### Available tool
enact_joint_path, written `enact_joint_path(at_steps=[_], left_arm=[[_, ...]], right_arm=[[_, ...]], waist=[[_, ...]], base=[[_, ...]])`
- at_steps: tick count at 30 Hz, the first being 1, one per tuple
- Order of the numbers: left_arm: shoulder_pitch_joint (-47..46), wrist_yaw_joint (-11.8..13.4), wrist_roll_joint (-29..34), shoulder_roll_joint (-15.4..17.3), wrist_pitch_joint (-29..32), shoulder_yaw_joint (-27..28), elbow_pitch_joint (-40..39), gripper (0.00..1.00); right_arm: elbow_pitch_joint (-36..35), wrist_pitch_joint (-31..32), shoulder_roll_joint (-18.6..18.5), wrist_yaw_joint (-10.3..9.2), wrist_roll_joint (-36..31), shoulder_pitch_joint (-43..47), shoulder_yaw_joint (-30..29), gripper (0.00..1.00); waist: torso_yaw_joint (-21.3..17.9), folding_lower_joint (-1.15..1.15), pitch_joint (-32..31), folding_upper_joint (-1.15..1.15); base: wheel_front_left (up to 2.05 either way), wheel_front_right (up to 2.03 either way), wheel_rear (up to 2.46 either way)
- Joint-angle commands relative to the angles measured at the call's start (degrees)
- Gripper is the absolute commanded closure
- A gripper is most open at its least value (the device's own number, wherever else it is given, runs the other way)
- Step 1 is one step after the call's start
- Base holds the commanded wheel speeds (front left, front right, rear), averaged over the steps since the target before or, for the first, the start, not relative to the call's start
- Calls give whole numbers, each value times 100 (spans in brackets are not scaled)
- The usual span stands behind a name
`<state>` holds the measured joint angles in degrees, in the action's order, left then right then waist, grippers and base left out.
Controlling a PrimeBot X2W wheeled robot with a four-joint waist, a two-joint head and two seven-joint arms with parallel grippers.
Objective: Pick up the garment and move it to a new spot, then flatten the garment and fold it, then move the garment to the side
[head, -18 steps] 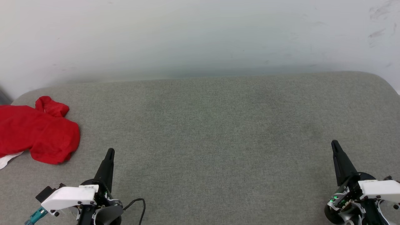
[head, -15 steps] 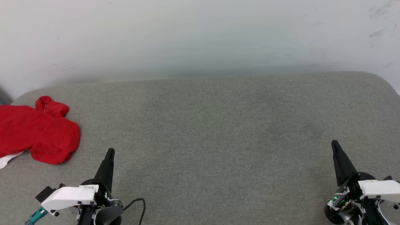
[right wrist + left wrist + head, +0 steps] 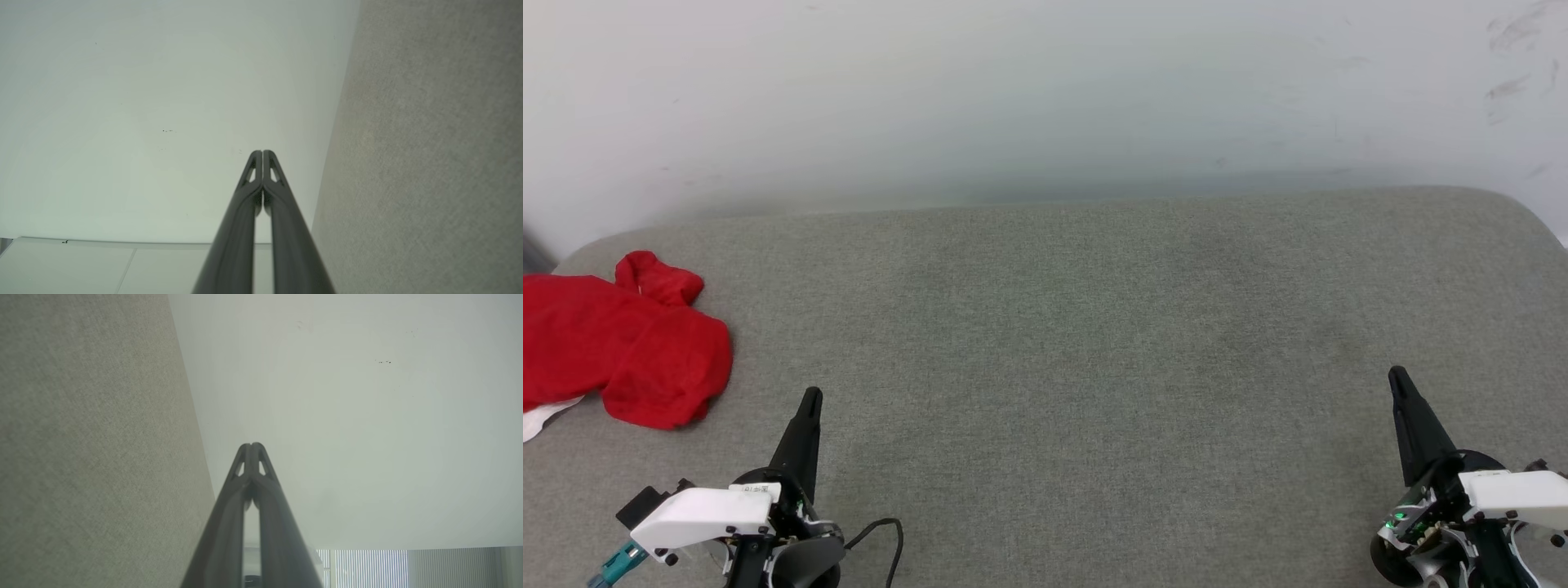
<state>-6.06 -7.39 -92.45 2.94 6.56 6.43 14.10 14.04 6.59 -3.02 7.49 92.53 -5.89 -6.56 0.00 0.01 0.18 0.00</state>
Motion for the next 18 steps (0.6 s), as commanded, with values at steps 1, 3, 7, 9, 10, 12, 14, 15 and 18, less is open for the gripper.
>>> enact_joint_path(at_steps=[1, 3, 7, 9, 10, 12, 14, 15, 18], left_arm=[[-38, -19, 17, -7, 18, 26, 3, 100], [-37, -19, 17, -7, 18, 26, 3, 100], [-37, -19, 16, -7, 17, 25, 3, 100], [-37, -19, 16, -7, 17, 24, 3, 100], [-37, -19, 16, -7, 17, 24, 3, 100], [-37, -19, 15, -7, 16, 24, 3, 100], [-37, -19, 15, -7, 16, 23, 2, 100], [-37, -19, 15, -7, 16, 23, 2, 100], [59, 3, 4, -10, -9, -16, 89, 0]], right_arm=[[5, 11, 20, 0, -34, -62, -5, 100], [5, 11, 21, 0, -34, -62, -5, 100], [5, 11, 21, 0, -34, -62, -5, 100], [5, 11, 21, 0, -34, -62, -5, 100], [5, 11, 21, 0, -34, -62, -5, 100], [5, 11, 21, 0, -34, -62, -5, 100], [5, 11, 21, 0, -34, -62, -6, 100], [5, 11, 21, 0, -34, -62, -6, 100], [86, -8, 3, 0, 1, 66, 11, 0]], waist=[[0, -1, 0, 0], [0, -1, 0, 0], [0, -1, 0, 0], [0, -1, 0, 0], [0, -1, 0, 0], [0, -1, 0, 0], [0, -1, 0, 0], [0, -1, 0, 0], [0, 0, 1, 0]], base=[[0, 0, 0], [0, 0, 0], [0, 0, 0], [0, 0, 0], [0, 0, 0], [0, 0, 0], [0, 0, 0], [0, 0, 0], [0, 0, 0]])
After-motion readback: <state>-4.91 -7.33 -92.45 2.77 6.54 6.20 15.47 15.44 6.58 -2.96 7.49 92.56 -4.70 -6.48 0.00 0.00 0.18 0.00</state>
